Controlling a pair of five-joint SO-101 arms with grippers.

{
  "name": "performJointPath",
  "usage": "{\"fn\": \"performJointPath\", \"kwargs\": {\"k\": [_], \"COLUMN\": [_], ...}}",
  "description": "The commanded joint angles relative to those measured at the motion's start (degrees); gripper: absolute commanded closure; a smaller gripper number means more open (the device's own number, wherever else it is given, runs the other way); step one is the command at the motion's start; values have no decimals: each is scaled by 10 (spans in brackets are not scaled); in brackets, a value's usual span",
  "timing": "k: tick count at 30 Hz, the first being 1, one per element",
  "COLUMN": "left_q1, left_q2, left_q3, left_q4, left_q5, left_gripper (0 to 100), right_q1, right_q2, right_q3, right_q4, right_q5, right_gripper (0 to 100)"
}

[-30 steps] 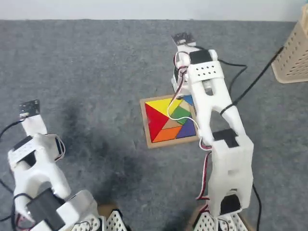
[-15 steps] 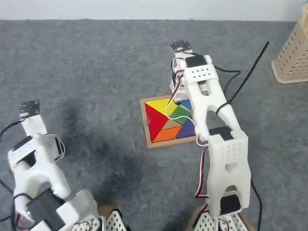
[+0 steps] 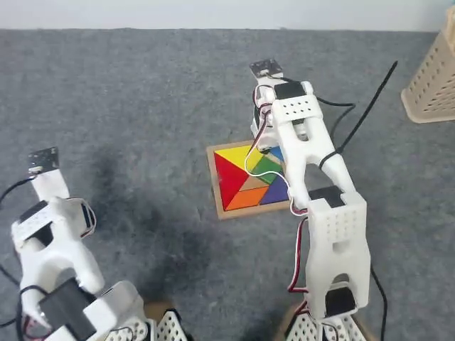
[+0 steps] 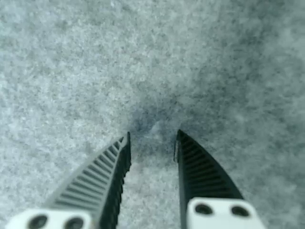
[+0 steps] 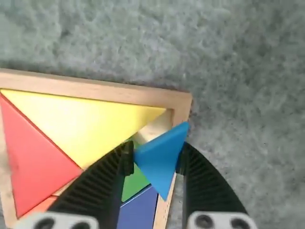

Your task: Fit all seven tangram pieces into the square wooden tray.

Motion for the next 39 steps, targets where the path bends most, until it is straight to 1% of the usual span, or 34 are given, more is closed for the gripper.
{"fn": "performJointPath", "kwargs": {"k": [1, 4, 9, 17, 19, 22, 23, 25, 28, 37, 39], "left_q1": [4, 4, 4, 4, 4, 4, 4, 4, 4, 4, 4], "left_q2": [-24, -24, -24, -24, -24, -24, -24, -24, -24, -24, -24], "left_q3": [0, 0, 0, 0, 0, 0, 0, 0, 0, 0, 0], "left_q4": [-7, -7, -7, -7, -7, -7, -7, -7, -7, -7, -7], "left_q5": [-6, -6, -6, -6, -6, -6, -6, -6, -6, -6, -6], "left_gripper": [849, 849, 849, 849, 849, 849, 849, 849, 849, 849, 849], "right_q1": [-7, -14, -23, -23, -20, -12, -10, -7, -6, 7, 14], "right_q2": [-9, -9, -9, -11, -15, -26, -33, -45, -48, 3, 7], "right_q3": [-5, -5, -5, -5, -5, -6, -6, -5, -3, -5, -5], "right_q4": [-7, -7, -7, -7, -7, -7, -5, -2, -8, -28, -28], "right_q5": [10, 10, 11, 11, 11, 11, 11, 11, 11, 11, 23], "right_gripper": [881, 879, 817, 820, 853, 980, 998, 981, 991, 993, 993]}}
